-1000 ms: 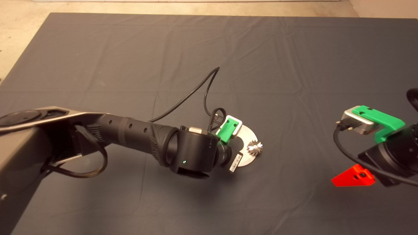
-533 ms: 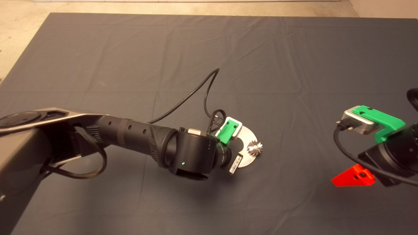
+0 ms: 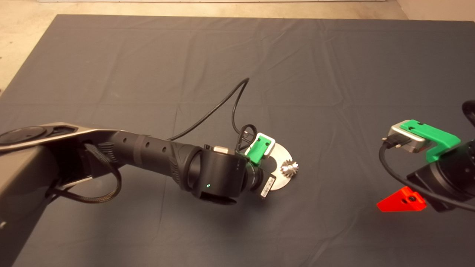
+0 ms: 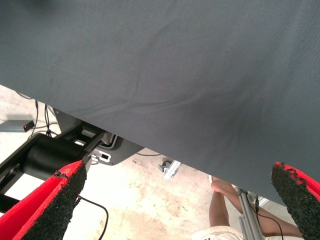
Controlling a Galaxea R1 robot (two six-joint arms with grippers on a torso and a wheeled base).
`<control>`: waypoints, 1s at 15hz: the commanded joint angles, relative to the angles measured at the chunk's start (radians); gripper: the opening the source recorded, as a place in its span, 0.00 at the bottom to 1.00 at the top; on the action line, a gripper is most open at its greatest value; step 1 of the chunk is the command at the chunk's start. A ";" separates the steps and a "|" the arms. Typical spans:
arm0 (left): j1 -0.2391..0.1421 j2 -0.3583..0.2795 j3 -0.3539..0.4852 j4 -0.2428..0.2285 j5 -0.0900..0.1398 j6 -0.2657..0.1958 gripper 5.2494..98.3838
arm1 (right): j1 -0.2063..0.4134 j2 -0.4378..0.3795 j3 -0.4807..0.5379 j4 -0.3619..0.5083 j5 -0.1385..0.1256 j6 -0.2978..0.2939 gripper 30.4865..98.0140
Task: Remove an incorrectly installed larger gear and replace it with the correct smaller gear
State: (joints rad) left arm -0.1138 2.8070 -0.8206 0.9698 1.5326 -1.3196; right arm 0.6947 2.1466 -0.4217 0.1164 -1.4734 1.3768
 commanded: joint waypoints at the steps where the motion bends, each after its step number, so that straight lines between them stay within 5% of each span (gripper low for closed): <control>1: -0.005 0.002 0.005 0.006 0.126 -0.001 0.36 | 0.013 0.000 0.003 0.026 0.002 -0.001 1.00; 10: -0.018 -0.013 0.043 -0.002 0.126 -0.035 0.46 | 0.013 -0.001 0.003 0.026 0.002 0.001 1.00; 12: -0.089 -0.027 0.042 -0.029 0.126 -0.075 0.46 | 0.013 0.000 0.004 0.026 0.002 -0.001 1.00; 15: -0.238 -0.133 0.089 -0.169 0.126 -0.130 0.51 | 0.013 -0.001 0.004 0.026 0.002 0.001 1.00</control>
State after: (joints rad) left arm -0.1383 2.7890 -0.8081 0.9536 1.5255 -1.3685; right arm 0.6947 2.1466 -0.4217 0.1164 -1.4734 1.3768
